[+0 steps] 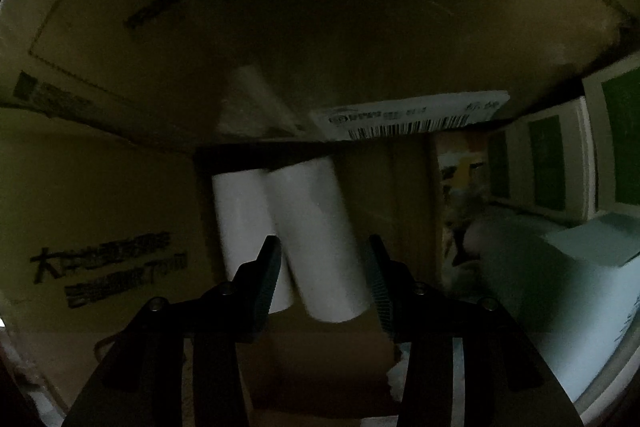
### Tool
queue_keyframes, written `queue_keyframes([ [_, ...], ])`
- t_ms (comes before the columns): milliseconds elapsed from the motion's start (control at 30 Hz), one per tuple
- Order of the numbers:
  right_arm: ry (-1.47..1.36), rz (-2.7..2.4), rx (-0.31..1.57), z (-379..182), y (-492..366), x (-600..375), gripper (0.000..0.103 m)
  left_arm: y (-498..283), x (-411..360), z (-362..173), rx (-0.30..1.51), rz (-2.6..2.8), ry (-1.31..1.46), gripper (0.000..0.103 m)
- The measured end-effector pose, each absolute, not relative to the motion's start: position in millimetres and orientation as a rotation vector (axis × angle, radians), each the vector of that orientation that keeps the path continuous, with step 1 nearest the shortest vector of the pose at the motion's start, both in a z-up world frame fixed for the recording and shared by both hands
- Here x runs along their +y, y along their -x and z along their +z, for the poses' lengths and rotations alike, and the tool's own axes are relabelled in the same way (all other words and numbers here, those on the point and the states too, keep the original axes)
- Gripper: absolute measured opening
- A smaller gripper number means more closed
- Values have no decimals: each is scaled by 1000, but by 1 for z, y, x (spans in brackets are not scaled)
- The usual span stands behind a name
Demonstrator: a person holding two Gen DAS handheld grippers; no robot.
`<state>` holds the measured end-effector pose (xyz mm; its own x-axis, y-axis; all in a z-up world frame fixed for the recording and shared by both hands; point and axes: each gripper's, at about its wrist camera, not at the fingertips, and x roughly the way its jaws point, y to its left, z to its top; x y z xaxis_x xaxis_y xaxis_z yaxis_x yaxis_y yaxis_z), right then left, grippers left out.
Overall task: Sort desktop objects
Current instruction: 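Lower the tube beside the first tube and open the right gripper, then raise the open right gripper out of the box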
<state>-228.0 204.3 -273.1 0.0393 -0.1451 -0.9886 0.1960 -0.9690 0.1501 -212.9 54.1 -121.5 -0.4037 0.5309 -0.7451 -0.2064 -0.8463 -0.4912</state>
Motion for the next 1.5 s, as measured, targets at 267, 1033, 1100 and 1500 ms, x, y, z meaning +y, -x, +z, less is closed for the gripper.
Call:
queue_keyframes([
  [267,-2144,-1944,-73,-289,231,213,33,210,52,-123,-416,2270,1390,18],
  [1033,-1989,-2172,-3,-172,203,209,33,193,49,-95,-496,2286,1349,47],
  [1100,-1955,-2227,45,-151,186,197,34,186,50,-90,-496,2287,1336,47],
  [1500,-1785,-2397,175,-84,101,160,34,137,68,-61,-447,2299,1180,10],
])
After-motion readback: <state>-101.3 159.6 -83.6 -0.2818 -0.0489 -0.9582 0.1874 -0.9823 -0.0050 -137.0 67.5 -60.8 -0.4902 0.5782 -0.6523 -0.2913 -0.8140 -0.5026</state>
